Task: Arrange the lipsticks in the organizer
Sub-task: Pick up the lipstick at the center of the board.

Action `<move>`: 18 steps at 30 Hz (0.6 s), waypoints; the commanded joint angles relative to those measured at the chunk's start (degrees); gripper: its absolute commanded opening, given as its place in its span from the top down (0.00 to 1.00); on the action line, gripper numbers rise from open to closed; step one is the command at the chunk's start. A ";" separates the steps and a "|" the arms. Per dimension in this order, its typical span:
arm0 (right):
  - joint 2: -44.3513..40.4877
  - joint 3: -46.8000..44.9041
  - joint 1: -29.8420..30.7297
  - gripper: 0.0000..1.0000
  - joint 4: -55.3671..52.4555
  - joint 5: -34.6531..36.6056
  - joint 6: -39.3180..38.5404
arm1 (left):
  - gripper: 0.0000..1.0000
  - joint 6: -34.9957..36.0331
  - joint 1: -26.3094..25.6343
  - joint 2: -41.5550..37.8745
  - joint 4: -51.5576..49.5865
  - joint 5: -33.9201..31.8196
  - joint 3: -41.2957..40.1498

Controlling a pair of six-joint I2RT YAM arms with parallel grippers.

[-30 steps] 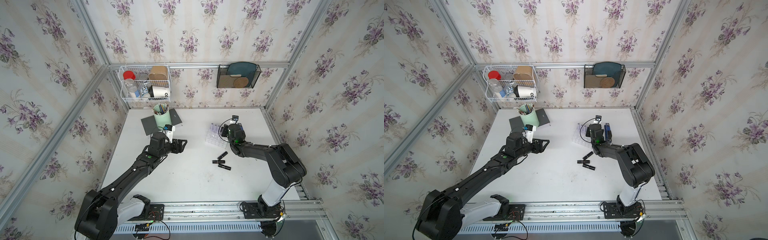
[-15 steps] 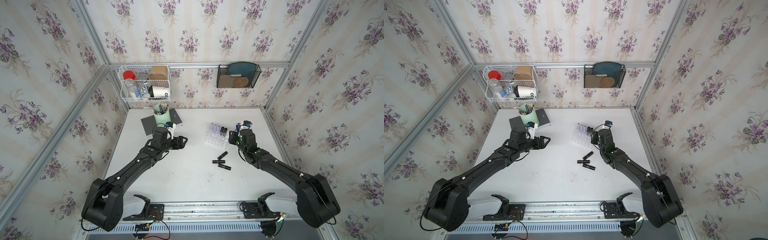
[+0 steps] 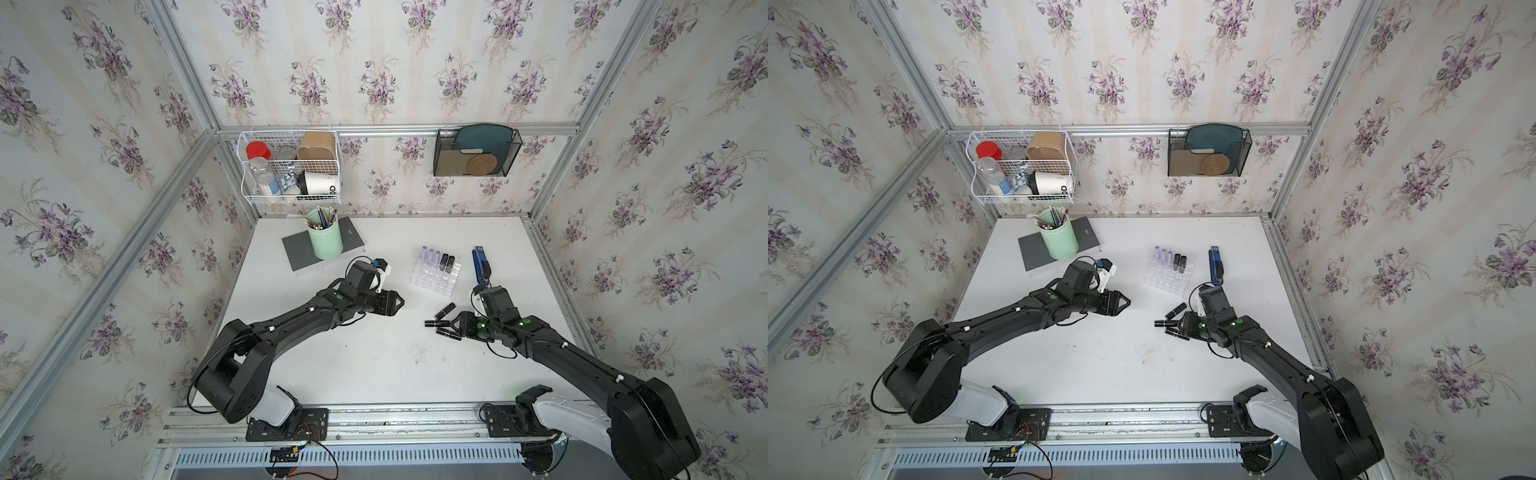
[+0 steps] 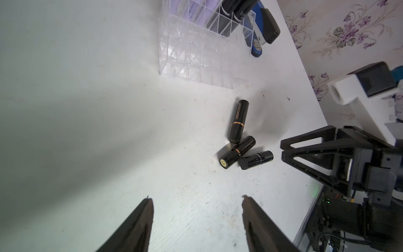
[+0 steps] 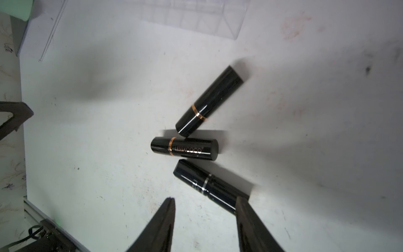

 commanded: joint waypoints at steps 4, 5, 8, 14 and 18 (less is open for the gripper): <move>5.70 1.83 -0.03 0.46 1.44 -3.06 -4.59 | 0.33 -3.50 -2.21 0.14 4.26 0.80 -2.36; 6.30 2.10 -0.02 0.46 1.60 -2.75 -4.98 | 0.33 -3.52 -2.21 -0.09 4.40 0.69 -2.62; 7.77 3.05 0.04 0.46 1.56 -1.62 -6.46 | 0.33 -3.20 -2.21 -0.77 4.07 0.24 -2.89; 9.49 3.30 0.48 0.46 1.39 -0.72 -7.48 | 0.33 -3.16 -2.21 -1.10 4.57 0.14 -3.41; 9.11 2.99 2.30 0.47 0.85 0.67 -6.68 | 0.33 -3.17 -2.21 -1.41 4.89 0.18 -3.87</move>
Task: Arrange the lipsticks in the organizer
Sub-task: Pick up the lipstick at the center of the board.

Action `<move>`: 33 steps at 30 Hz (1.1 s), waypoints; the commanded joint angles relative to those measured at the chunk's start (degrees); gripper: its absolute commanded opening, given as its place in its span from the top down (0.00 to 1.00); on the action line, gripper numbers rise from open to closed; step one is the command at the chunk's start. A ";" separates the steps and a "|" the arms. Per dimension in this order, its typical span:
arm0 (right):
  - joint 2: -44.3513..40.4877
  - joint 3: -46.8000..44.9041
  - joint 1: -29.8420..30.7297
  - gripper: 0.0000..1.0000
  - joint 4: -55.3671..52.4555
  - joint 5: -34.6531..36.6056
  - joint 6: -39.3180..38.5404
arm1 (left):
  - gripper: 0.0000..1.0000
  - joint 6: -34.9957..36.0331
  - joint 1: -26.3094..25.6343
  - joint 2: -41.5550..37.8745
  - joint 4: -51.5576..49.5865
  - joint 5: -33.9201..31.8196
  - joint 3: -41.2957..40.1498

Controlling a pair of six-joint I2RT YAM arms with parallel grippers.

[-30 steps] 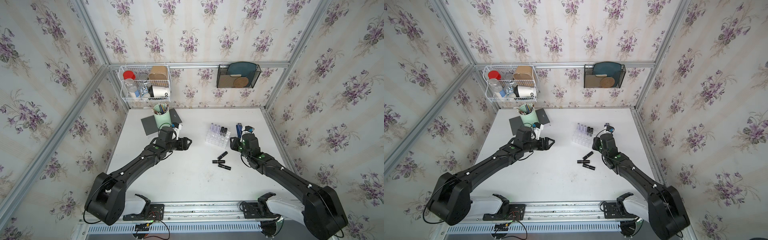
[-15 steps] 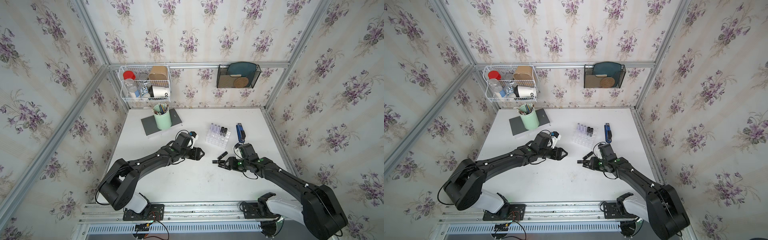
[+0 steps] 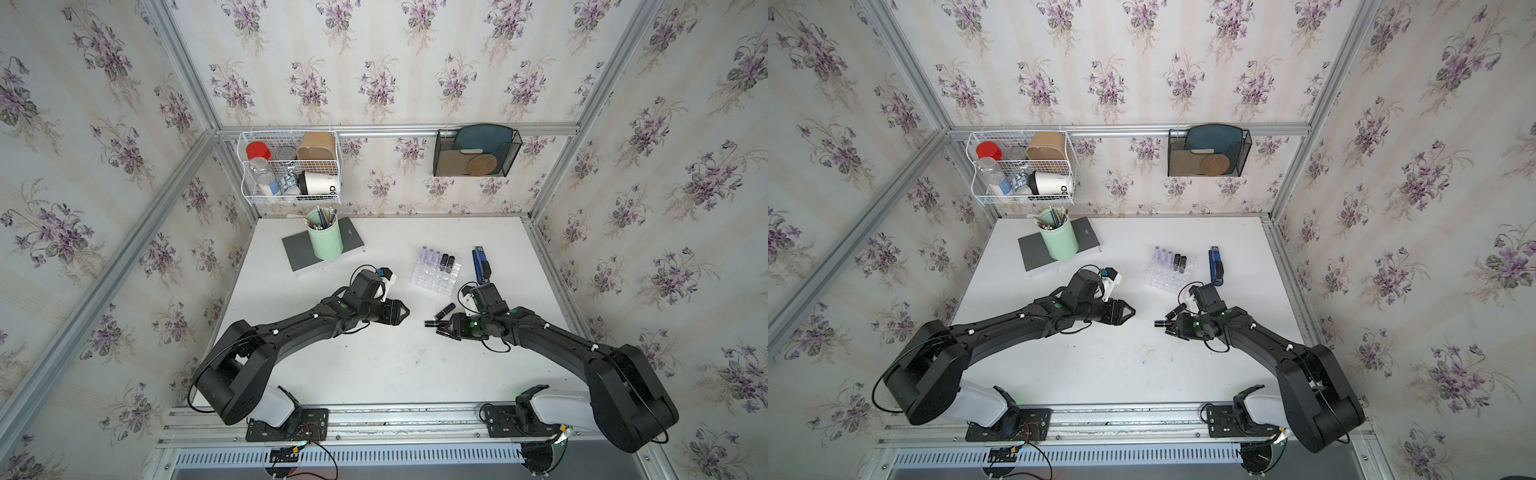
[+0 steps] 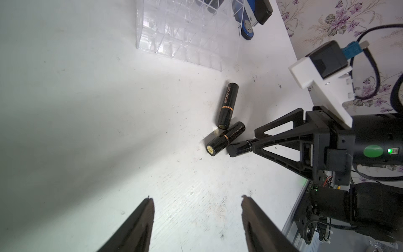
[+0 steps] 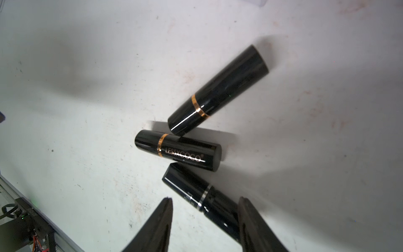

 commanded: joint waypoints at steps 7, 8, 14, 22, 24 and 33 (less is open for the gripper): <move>-0.43 0.61 4.59 0.50 -2.90 5.66 1.49 | 0.33 0.24 0.02 -1.14 1.56 -0.37 -0.74; -0.17 0.87 6.52 0.51 -3.47 6.60 1.60 | 0.33 0.26 0.04 -1.26 1.61 -0.28 -0.89; 2.69 3.24 11.19 0.55 -5.61 11.83 1.79 | 0.33 0.62 0.04 -1.75 1.45 -0.32 -1.37; 7.37 6.56 15.86 0.59 -7.60 16.52 0.55 | 0.33 1.14 0.04 -2.71 1.13 -1.70 -1.86; 8.33 7.03 16.81 0.61 -7.34 16.71 0.52 | 0.33 1.15 0.02 -2.94 0.86 -1.94 -1.98; 11.45 7.79 18.94 0.76 -5.77 16.39 0.92 | 0.33 2.98 0.45 -7.01 -3.36 -2.92 -2.53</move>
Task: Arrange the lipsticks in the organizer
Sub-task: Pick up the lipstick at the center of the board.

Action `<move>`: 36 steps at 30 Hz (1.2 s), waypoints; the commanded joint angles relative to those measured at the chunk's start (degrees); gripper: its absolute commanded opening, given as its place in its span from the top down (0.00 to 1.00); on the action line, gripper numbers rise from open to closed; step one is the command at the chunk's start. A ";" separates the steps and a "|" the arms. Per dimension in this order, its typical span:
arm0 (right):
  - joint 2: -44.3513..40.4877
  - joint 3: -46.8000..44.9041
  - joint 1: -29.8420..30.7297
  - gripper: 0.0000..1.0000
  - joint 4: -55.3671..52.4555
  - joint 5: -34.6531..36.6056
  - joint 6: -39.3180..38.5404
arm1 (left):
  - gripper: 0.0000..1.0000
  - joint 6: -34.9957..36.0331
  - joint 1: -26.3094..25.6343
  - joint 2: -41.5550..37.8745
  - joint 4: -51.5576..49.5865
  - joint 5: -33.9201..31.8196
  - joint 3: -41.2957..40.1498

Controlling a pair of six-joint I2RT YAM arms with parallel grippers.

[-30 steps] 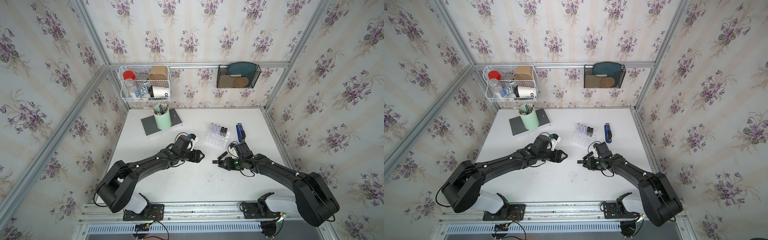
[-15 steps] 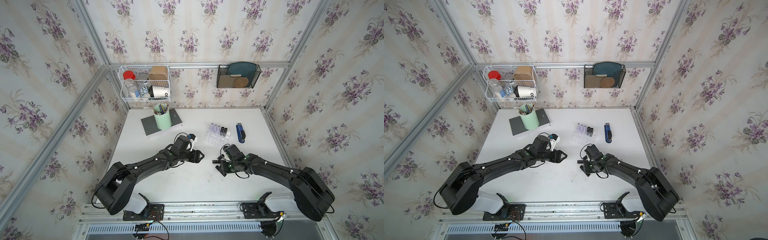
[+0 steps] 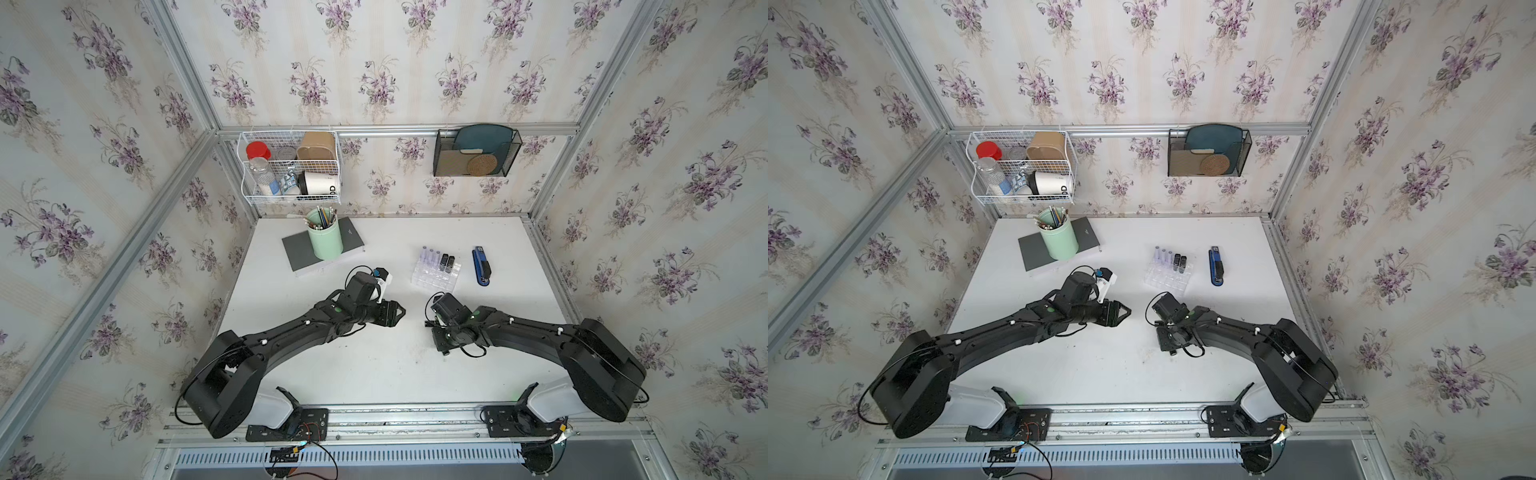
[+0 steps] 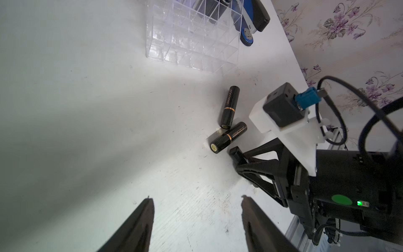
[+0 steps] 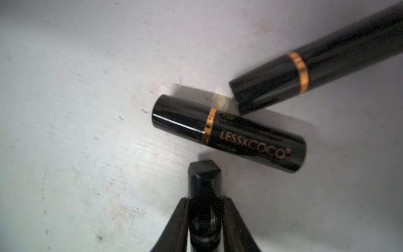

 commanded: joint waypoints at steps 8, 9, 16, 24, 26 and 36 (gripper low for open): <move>-5.61 4.95 1.67 0.85 6.38 -12.75 -1.34 | 0.29 -7.78 -0.09 -16.18 0.90 4.40 -11.15; -6.46 5.41 1.67 0.85 8.28 -15.37 0.29 | 0.27 -9.26 -0.83 -18.08 3.92 4.86 -13.12; -7.27 6.01 1.67 0.83 29.46 -21.24 10.37 | 0.26 -11.66 -5.15 -20.04 21.33 5.89 -16.82; -9.28 1.01 1.73 0.82 47.94 -22.80 21.10 | 0.40 -11.83 -5.17 -17.07 26.22 6.25 -17.06; -10.07 -0.17 1.77 0.82 50.03 -23.00 22.26 | 0.43 -11.57 -5.11 -17.92 28.05 4.15 -18.41; -11.09 -1.01 2.29 0.81 51.79 -24.39 22.47 | 0.54 -9.20 -3.60 -17.83 28.67 3.88 -16.51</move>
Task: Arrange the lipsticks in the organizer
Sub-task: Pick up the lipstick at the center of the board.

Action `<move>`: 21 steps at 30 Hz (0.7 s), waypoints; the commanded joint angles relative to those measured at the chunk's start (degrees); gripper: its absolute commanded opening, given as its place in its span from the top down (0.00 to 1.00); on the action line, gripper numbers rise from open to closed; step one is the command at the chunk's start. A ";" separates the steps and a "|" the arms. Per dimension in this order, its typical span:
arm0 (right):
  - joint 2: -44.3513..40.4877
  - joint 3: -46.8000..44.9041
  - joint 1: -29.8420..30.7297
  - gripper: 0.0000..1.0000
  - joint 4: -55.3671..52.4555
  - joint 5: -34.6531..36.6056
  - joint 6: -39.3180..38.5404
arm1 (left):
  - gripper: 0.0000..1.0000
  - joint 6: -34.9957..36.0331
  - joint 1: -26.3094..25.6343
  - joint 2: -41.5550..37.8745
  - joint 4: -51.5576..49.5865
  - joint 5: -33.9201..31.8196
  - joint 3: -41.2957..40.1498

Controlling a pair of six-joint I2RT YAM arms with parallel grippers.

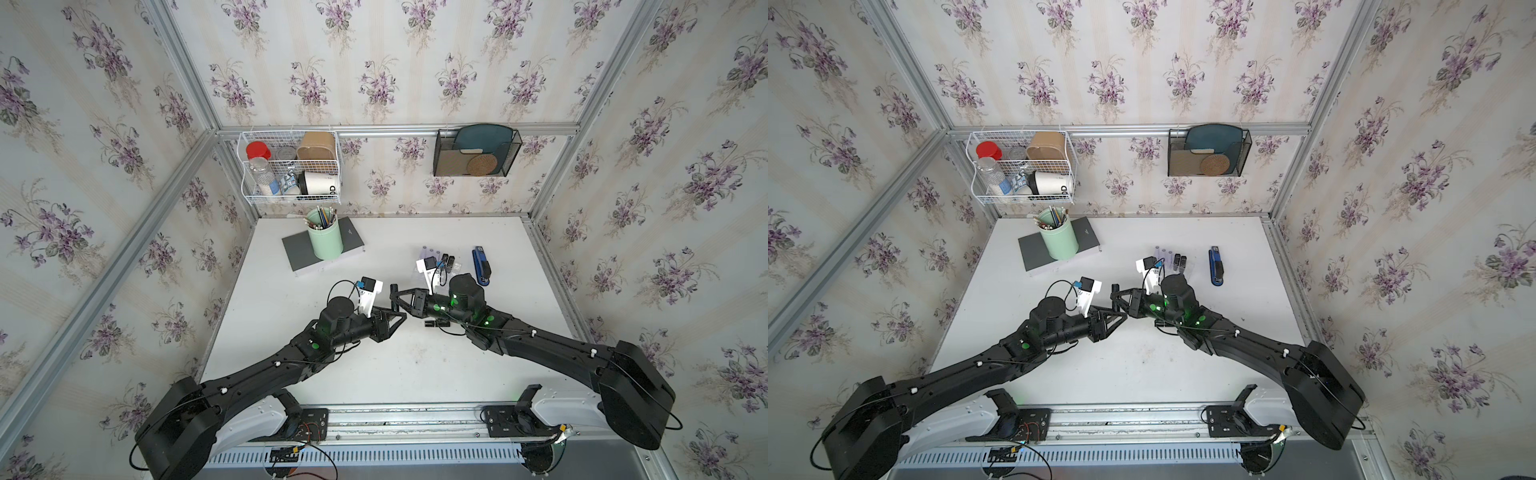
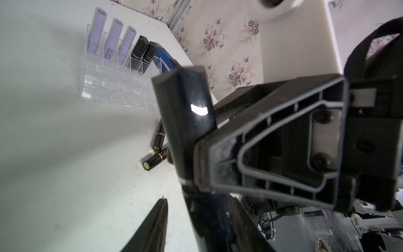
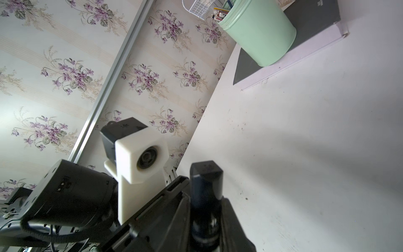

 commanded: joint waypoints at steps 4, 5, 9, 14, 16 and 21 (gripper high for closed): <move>-0.66 -0.51 0.26 0.80 3.75 -0.96 1.03 | 0.69 2.76 1.19 -1.21 2.46 0.39 1.43; -0.67 -0.47 0.26 0.80 4.14 -1.11 1.31 | 0.73 3.12 1.28 -1.32 1.90 0.69 1.55; -0.52 -0.31 0.26 0.79 4.83 -1.70 2.07 | 0.84 6.09 1.39 -1.70 -1.49 1.08 2.46; -0.41 0.21 0.26 0.75 4.38 -1.74 2.35 | 0.93 10.46 1.38 -1.90 -6.11 0.64 4.62; -0.45 0.67 0.26 0.68 3.69 -1.45 2.53 | 0.96 11.51 1.38 -1.70 -7.16 0.79 5.37; -1.32 4.01 -1.49 0.53 -4.99 -0.14 2.29 | 0.98 15.62 1.38 -1.12 -11.39 -0.32 6.52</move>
